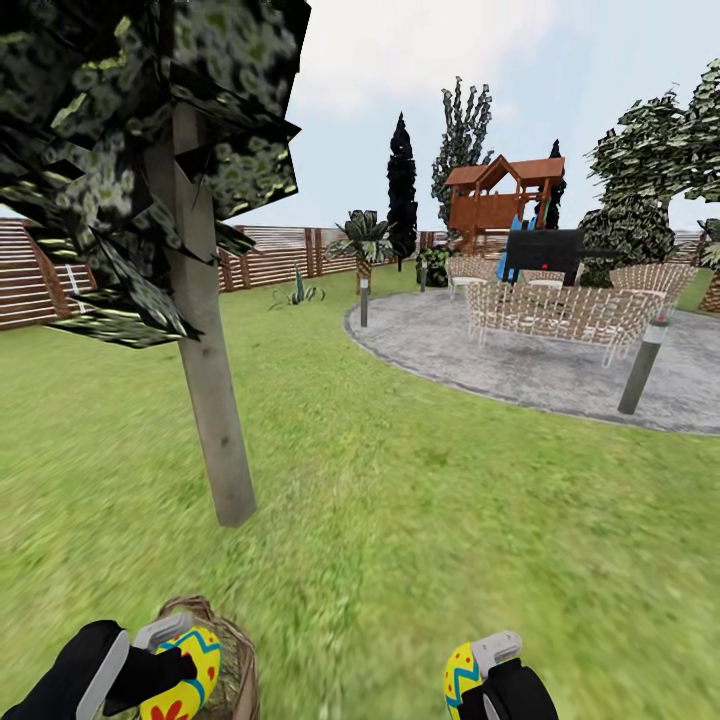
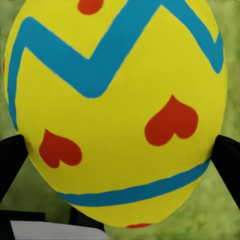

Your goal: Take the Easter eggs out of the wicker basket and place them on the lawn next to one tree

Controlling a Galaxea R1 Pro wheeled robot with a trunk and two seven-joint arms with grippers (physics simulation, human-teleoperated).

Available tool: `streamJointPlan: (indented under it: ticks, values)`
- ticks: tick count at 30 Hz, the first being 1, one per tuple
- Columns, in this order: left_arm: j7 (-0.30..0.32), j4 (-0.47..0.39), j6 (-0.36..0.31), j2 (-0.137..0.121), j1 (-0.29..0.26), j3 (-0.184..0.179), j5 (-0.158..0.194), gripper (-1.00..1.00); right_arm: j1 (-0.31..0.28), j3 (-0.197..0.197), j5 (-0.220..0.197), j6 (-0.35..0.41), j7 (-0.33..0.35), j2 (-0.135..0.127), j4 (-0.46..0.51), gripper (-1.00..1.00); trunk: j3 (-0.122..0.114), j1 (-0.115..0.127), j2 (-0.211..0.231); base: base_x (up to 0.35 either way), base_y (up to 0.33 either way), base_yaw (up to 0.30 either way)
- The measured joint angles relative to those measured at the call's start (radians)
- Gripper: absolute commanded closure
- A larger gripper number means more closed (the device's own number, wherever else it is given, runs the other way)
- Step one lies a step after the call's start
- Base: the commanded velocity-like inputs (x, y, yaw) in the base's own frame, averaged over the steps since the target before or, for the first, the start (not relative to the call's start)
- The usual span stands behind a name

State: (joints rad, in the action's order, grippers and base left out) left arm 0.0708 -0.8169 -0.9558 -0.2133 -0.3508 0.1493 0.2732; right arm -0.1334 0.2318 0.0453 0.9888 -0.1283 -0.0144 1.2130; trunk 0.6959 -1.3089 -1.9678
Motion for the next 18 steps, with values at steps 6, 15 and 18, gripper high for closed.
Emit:
streamJointPlan:
  ticks: [6,15,18]
  values:
    - [0.001,0.0,0.0,0.007,0.0,-0.008,0.001,1.0,0.0,-0.005,-0.007,0.001,0.001,-0.008,0.0,1.0,-0.019,0.023,0.042,0.0,0.0,0.0]
    - [0.0,0.001,0.0,0.007,0.0,-0.009,0.001,1.0,-0.003,-0.007,-0.007,-0.008,0.004,-0.007,0.024,1.0,-0.047,0.058,0.105,0.0,0.0,0.0]
    - [-0.001,0.002,0.0,0.012,0.0,-0.013,-0.001,1.0,-0.057,-0.008,-0.016,-0.007,0.003,-0.002,-0.024,1.0,-0.056,0.069,0.126,0.0,0.0,0.0]
